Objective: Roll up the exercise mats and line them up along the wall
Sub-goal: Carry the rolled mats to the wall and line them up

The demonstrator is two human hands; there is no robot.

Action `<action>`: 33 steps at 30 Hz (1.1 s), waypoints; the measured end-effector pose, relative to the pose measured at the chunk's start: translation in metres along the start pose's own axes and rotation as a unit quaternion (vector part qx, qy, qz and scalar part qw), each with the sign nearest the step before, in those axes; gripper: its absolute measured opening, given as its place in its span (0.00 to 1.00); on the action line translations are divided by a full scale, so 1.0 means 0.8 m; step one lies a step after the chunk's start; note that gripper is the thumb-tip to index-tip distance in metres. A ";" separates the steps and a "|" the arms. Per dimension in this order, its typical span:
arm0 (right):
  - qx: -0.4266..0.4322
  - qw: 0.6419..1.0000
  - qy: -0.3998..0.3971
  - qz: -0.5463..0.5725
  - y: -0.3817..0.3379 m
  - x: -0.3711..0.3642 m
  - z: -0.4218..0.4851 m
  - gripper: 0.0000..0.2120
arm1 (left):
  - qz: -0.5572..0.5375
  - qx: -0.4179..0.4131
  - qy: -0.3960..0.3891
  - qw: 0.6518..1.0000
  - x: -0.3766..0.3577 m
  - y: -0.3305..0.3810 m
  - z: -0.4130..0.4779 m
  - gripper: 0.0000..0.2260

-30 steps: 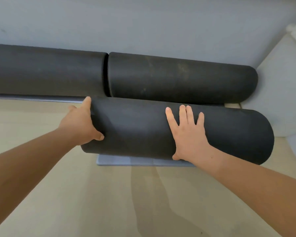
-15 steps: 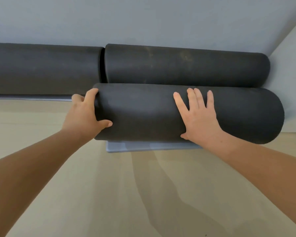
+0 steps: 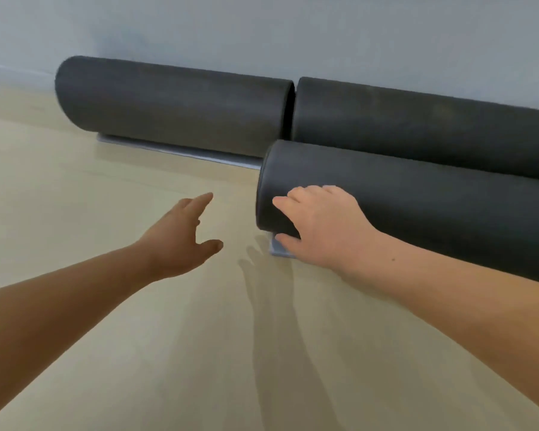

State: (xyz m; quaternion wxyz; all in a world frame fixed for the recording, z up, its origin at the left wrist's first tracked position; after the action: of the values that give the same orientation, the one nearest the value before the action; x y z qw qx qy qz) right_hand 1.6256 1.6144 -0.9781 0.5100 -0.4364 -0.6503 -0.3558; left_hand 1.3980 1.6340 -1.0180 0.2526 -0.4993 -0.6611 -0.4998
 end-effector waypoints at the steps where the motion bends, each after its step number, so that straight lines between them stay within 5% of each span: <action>1: 0.017 0.999 -0.021 0.021 -0.030 0.005 0.013 0.25 | -0.002 0.014 -0.014 1.000 0.009 -0.027 -0.017 0.40; 15: 0.200 0.952 -0.186 0.138 -0.507 0.050 0.084 0.21 | -0.147 0.260 0.024 0.954 0.099 -0.404 -0.408 0.26; 22: 0.305 0.908 -0.256 0.131 -0.823 0.037 0.020 0.18 | -0.332 0.379 0.179 0.845 0.038 -0.583 -0.640 0.23; 27: 0.334 0.864 -0.336 0.170 -1.056 -0.014 -0.072 0.24 | -0.390 0.441 0.242 0.771 -0.018 -0.682 -0.799 0.25; 33: 0.358 0.808 -0.423 0.201 -1.259 -0.070 -0.219 0.17 | -0.394 0.522 0.326 0.683 -0.069 -0.754 -1.000 0.28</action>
State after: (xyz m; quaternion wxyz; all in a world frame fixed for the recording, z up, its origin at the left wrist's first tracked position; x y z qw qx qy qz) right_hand 0.7561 1.0751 -1.0106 0.3650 -0.4512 -0.7804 0.2329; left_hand 0.7360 0.8797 -1.0120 0.4521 0.2144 -0.8264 -0.2583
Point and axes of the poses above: each hand's wrist, its own z-axis towards the middle knuckle, its own x-axis out of the back of the hand, y = z × x, the point moved 4 cm from there along z, towards the middle knuckle, and after that the axes turned 2 degrees about -y, right-handed, at the moved point
